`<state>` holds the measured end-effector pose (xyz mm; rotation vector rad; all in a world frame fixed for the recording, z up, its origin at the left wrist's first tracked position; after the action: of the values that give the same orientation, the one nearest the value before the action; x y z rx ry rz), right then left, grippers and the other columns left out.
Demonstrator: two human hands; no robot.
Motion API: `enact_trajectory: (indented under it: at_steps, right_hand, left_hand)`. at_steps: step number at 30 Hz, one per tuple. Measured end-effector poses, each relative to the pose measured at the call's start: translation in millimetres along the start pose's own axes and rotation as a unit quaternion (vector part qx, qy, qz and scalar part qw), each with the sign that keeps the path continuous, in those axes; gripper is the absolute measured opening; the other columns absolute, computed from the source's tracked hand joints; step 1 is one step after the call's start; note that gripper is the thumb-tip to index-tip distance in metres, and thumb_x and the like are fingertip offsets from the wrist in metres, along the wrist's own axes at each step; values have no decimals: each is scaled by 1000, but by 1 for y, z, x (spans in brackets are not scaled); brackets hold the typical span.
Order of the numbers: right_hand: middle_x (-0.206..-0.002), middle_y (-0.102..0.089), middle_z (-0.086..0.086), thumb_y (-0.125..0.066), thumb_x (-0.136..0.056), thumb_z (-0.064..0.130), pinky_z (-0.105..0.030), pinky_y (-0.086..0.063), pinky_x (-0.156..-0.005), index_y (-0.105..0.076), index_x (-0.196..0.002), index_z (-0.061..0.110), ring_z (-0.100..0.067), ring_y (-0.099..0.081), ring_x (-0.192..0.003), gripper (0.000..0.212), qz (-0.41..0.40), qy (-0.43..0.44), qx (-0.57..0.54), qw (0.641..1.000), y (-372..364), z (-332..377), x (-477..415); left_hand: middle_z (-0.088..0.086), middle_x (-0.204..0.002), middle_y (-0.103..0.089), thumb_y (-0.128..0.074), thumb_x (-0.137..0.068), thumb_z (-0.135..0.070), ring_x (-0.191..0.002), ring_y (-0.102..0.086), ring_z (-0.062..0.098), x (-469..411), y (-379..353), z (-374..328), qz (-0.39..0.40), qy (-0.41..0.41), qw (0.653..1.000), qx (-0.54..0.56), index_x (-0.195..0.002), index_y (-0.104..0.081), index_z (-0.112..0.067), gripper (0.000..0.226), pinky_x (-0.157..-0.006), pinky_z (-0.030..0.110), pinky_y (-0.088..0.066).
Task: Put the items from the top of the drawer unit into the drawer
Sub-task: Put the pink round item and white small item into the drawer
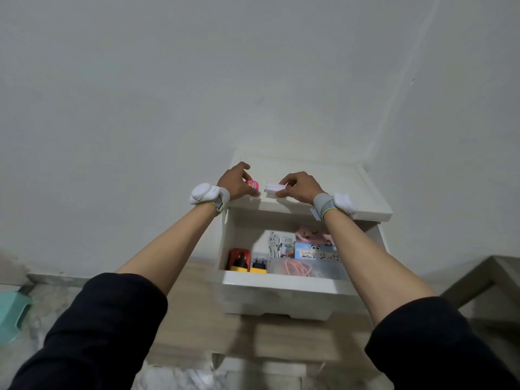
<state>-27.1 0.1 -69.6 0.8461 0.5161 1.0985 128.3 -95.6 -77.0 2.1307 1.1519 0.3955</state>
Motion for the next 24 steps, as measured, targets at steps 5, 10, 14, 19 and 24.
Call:
enact_trajectory:
  at_steps: [5, 10, 14, 19, 24]
  right_hand:
    - [-94, -62, 0, -79, -74, 24, -30, -48, -85, -71, -107, 14, -17, -56, -89, 36, 13, -11, -18, 1000, -20, -11, 37]
    - [-95, -63, 1, -80, -74, 24, -26, -43, -78, -71, -108, 13, -16, -57, -89, 37, 40, -31, -27, 998, -40, -26, 64]
    - [-95, -64, 0, -81, -74, 20, -27, -45, -77, -71, -108, 10, -16, -57, -86, 37, 53, -49, -27, 997, -53, -36, 80]
    - [-93, -65, 1, -82, -72, 20, -31, -48, -86, -72, -107, 12, -16, -58, -88, 37, 53, -60, -11, 997, -64, -44, 85]
    - [-96, -68, -1, -81, -74, 25, -24, -44, -76, -70, -110, 13, -15, -60, -83, 40, 51, -65, 11, 997, -74, -51, 85]
  left_hand:
    - [5, -116, -65, -83, -66, -18, -100, -61, 23, 33, -17, 3, 27, -12, 1000, 4, -133, -44, -12, 78, -92, 35, -48]
    - [6, -117, -61, -82, -68, -15, -97, -58, 21, 56, -29, 4, 56, -25, 998, -21, -132, -45, -12, 74, -91, 34, -48]
    - [5, -111, -61, -84, -65, -18, -95, -60, 22, 73, -44, 11, 78, -23, 996, -24, -126, -49, -12, 71, -92, 37, -51]
    - [6, -109, -65, -83, -64, -15, -94, -61, 23, 84, -55, 19, 89, -19, 994, -56, -114, -56, -10, 57, -80, 31, -50]
    - [7, -109, -67, -78, -68, -11, -92, -59, 21, 85, -66, 21, 100, -18, 991, -89, -115, -56, -7, 52, -76, 27, -45]
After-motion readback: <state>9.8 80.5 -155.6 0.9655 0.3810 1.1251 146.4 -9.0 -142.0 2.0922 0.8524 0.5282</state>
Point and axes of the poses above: each hand's wrist, its own x-axis away from the middle knuckle, its own y-axis out of the back of the hand, z = x × y, the point moved 10 cm from there along -x, towards the middle knuckle
